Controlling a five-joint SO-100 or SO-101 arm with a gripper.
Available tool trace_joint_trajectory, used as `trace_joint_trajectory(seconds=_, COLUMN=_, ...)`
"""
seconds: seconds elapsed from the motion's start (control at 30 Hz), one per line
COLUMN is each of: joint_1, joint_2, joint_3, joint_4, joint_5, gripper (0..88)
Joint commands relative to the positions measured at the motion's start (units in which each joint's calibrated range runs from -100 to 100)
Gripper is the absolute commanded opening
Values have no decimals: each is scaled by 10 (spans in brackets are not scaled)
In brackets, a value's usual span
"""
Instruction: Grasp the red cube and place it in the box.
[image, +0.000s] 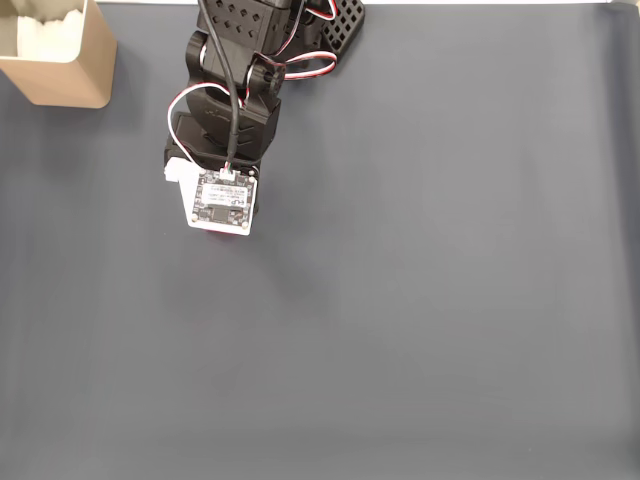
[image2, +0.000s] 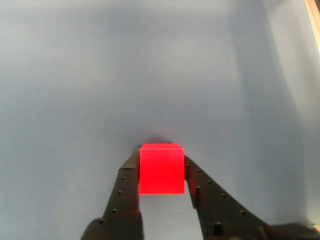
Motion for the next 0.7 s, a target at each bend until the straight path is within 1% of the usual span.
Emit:
trace_joint_trajectory(seconds=0.0, joint_1=-2, joint_2=-26, joint_3=-32, joint_4=37, joint_5=-5, gripper=0)
trace_joint_trajectory(seconds=0.07, joint_1=-1, joint_2=-31, joint_3=-56, joint_4=73, joint_5=-13, gripper=0)
trace_joint_trajectory(seconds=0.2, joint_1=3, joint_2=-28, joint_3=-148, joint_4=197, joint_5=-42, gripper=0)
trace_joint_trajectory(seconds=0.33, joint_1=7, joint_2=-28, joint_3=-221, joint_4=281, joint_5=-63, gripper=0)
trace_joint_trajectory(seconds=0.37, joint_1=12, joint_2=-38, joint_3=-279, joint_4=348, joint_5=-81, gripper=0)
trace_joint_trajectory(seconds=0.67, joint_1=52, joint_2=-105, joint_3=-281, joint_4=371, joint_5=-86, gripper=0)
